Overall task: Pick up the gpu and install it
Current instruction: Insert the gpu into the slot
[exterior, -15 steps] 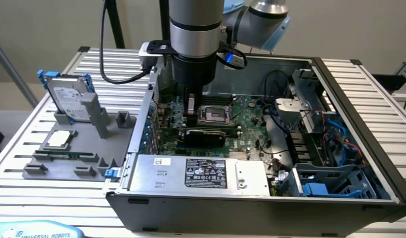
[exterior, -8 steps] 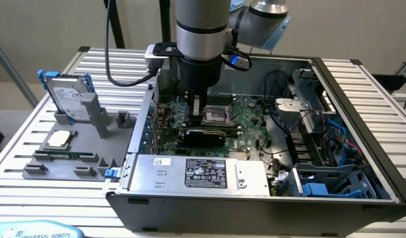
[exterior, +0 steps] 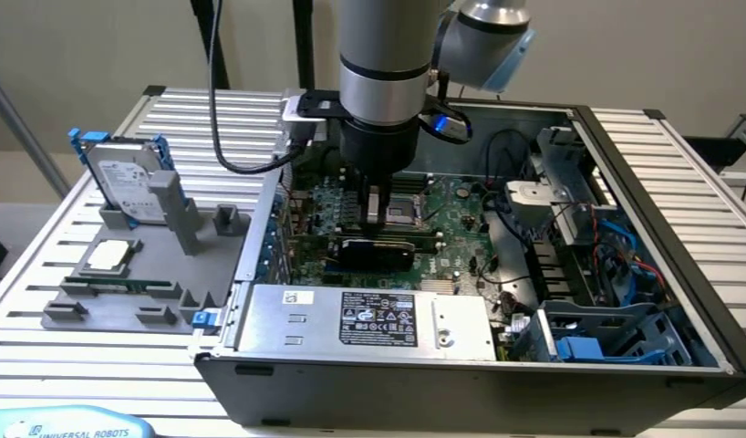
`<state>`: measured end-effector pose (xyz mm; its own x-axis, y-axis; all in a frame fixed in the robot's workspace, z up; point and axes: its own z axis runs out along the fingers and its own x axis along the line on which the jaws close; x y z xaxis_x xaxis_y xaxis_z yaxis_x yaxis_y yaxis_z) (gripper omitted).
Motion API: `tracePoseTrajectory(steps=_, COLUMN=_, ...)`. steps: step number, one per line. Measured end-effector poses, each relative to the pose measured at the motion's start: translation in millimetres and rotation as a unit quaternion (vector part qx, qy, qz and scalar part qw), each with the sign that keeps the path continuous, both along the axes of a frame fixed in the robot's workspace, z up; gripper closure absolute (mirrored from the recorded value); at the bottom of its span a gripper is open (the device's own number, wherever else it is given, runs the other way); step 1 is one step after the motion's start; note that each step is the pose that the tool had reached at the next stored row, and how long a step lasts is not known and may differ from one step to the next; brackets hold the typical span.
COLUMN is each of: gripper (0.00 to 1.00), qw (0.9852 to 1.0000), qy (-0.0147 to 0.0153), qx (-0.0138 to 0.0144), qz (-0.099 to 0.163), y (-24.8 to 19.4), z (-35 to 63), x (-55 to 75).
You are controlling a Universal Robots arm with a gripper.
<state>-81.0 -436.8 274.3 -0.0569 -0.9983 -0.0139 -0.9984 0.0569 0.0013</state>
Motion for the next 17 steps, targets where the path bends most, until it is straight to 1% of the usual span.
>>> tracePoseTrajectory(steps=3, gripper=0.89, qw=1.0000, qy=0.0000, qx=0.0000, qz=0.000, y=0.6, z=-5.5, x=0.9)
tracePoseTrajectory(steps=4, gripper=0.89, qw=1.0000, qy=0.0001, qx=-0.0004, qz=0.000, y=0.7, z=-6.8, x=1.1)
tracePoseTrajectory(steps=6, gripper=0.89, qw=1.0000, qy=0.0003, qx=-0.0007, qz=0.000, y=0.9, z=-8.3, x=1.3)
tracePoseTrajectory(steps=8, gripper=0.89, qw=1.0000, qy=0.0002, qx=-0.0003, qz=0.000, y=1.0, z=-8.6, x=1.3)
tracePoseTrajectory(steps=10, gripper=0.89, qw=1.0000, qy=-0.0005, qx=0.0012, qz=0.000, y=1.3, z=-4.3, x=1.3)
tracePoseTrajectory(steps=12, gripper=0.89, qw=1.0000, qy=0.0000, qx=0.0000, qz=0.000, y=1.0, z=5.6, x=1.2)
tracePoseTrajectory(steps=13, gripper=0.89, qw=1.0000, qy=-0.0001, qx=0.0002, qz=0.000, y=1.1, z=9.1, x=1.3)
tracePoseTrajectory(steps=15, gripper=0.89, qw=1.0000, qy=0.0000, qx=0.0000, qz=0.000, y=1.0, z=12.0, x=1.2)
tracePoseTrajectory(steps=17, gripper=0.89, qw=1.0000, qy=-0.0001, qx=0.0001, qz=0.000, y=1.1, z=12.2, x=0.6)
